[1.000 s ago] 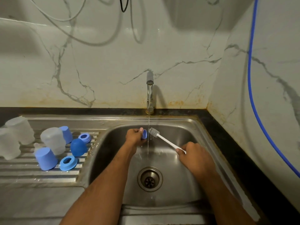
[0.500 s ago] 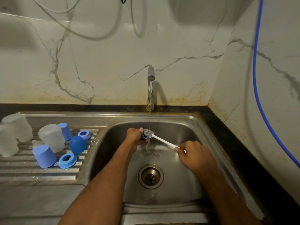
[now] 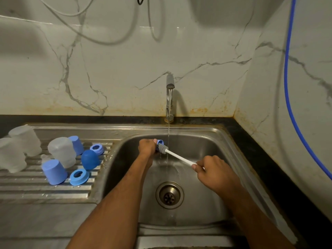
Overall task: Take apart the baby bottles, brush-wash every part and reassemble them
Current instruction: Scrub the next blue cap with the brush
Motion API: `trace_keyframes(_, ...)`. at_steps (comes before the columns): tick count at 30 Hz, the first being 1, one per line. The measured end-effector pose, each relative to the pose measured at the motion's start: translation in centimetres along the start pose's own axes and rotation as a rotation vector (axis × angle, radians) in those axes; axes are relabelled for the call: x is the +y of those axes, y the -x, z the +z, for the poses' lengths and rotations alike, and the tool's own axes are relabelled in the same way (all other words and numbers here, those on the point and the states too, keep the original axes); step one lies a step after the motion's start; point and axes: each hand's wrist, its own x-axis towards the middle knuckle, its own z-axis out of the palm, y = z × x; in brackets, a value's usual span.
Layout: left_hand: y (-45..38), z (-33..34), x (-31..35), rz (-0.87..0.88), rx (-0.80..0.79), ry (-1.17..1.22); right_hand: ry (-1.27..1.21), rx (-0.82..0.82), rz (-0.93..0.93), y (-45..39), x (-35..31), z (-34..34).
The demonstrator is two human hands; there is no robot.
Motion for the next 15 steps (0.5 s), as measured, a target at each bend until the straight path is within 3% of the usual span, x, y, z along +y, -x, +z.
trace_keyframes(4, -0.19, -0.15, 0.10, -0.017, -0.031, 0.039, 0.094, 0.111, 0.040, 0.32, -0.73, -0.10)
trace_keyframes(8, 0.08, 0.40, 0.07, 0.017, -0.028, 0.021, 0.061, 0.038, 0.108, 0.20, -0.69, -0.01)
trace_keyframes(12, -0.12, 0.00, -0.16, 0.056, 0.017, 0.053, -0.052, -0.027, 0.038, -0.07, -0.41, 0.02)
trace_keyframes(15, -0.41, -0.30, -0.17, 0.048, 0.001, 0.062, 0.015, 0.053, 0.021, -0.20, -0.05, -0.29)
